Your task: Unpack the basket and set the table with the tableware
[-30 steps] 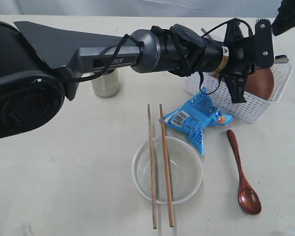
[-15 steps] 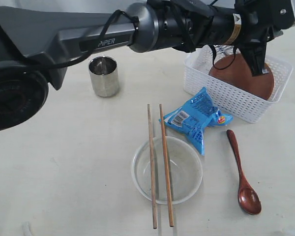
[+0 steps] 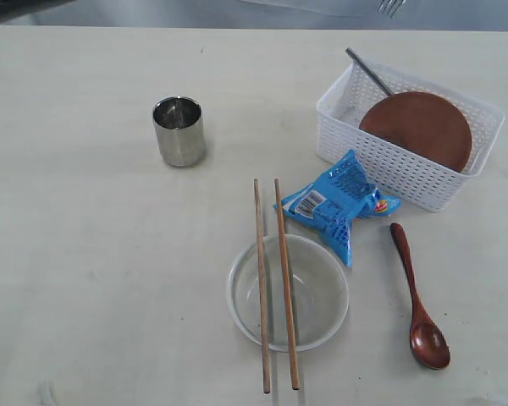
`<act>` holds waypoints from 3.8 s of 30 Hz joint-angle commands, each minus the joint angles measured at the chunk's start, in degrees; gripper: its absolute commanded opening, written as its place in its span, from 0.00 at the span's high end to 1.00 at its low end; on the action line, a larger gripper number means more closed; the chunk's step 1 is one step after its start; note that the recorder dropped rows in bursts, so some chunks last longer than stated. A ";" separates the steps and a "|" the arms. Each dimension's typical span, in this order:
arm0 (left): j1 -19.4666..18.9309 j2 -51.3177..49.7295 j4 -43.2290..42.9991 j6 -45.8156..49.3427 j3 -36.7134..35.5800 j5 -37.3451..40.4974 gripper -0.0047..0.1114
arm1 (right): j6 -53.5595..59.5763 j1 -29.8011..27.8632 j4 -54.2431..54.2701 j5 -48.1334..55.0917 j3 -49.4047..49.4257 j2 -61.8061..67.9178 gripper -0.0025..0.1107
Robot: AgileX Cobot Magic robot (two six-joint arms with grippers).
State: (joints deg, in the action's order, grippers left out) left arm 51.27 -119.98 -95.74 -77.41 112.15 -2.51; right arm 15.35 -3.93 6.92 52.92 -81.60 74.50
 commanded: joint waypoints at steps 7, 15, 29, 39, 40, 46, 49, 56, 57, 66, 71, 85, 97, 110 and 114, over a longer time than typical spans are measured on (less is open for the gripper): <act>0.14 10.17 0.27 -5.74 -17.39 4.68 0.96 | -1.18 0.05 -0.43 -3.47 11.57 -9.26 0.98; 0.14 26.11 1.42 -6.40 -37.32 12.23 0.96 | -1.45 0.05 2.00 -6.98 19.59 -12.46 0.98; -0.07 43.38 56.54 35.01 -49.80 41.87 0.96 | -2.44 0.05 4.75 -9.35 23.26 -12.75 0.98; -0.07 41.97 77.29 30.70 -60.59 46.19 0.96 | -2.60 0.17 7.13 -9.06 23.26 -12.82 0.98; -0.07 41.97 80.26 30.70 -63.58 40.93 0.96 | -2.60 0.17 8.06 -8.93 23.26 -12.82 0.98; -0.07 41.97 82.91 27.20 -70.76 29.40 0.96 | -2.48 0.17 8.59 -8.93 23.26 -12.82 0.98; -0.07 41.97 82.91 26.34 -72.25 25.50 0.96 | -2.48 0.17 8.59 -8.93 23.26 -12.82 0.98; -0.07 37.53 89.35 31.76 -72.41 23.67 0.96 | -2.48 0.17 9.52 -8.93 23.26 -12.82 0.98; -0.07 36.88 92.07 33.80 -72.41 22.92 0.96 | -2.36 0.17 9.51 -8.93 23.26 -12.82 0.98; -0.07 34.58 99.02 41.37 -72.41 19.71 0.96 | -2.10 0.17 10.99 -8.93 23.26 -12.82 0.98; -0.07 34.58 99.02 41.49 -73.03 19.43 0.96 | -2.10 0.17 10.99 -8.01 23.26 -12.82 0.98; -0.07 32.75 100.93 41.39 -76.35 11.15 0.96 | -2.10 0.17 10.99 -6.07 23.26 -12.82 0.98; -2.78 30.97 100.82 42.93 -76.35 9.21 0.96 | -0.93 0.17 10.99 -6.12 23.26 -12.82 0.98; -8.27 36.20 104.49 62.05 -76.35 22.09 0.96 | 0.55 0.17 10.53 -6.10 23.26 -12.82 0.98; -15.52 37.02 130.31 87.73 -76.35 28.08 0.96 | 0.56 0.17 10.53 -6.33 23.26 -12.82 0.98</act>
State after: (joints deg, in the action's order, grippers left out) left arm 38.56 -83.53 21.95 -2.28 36.15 22.67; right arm 15.29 -3.93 17.48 46.96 -58.50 62.10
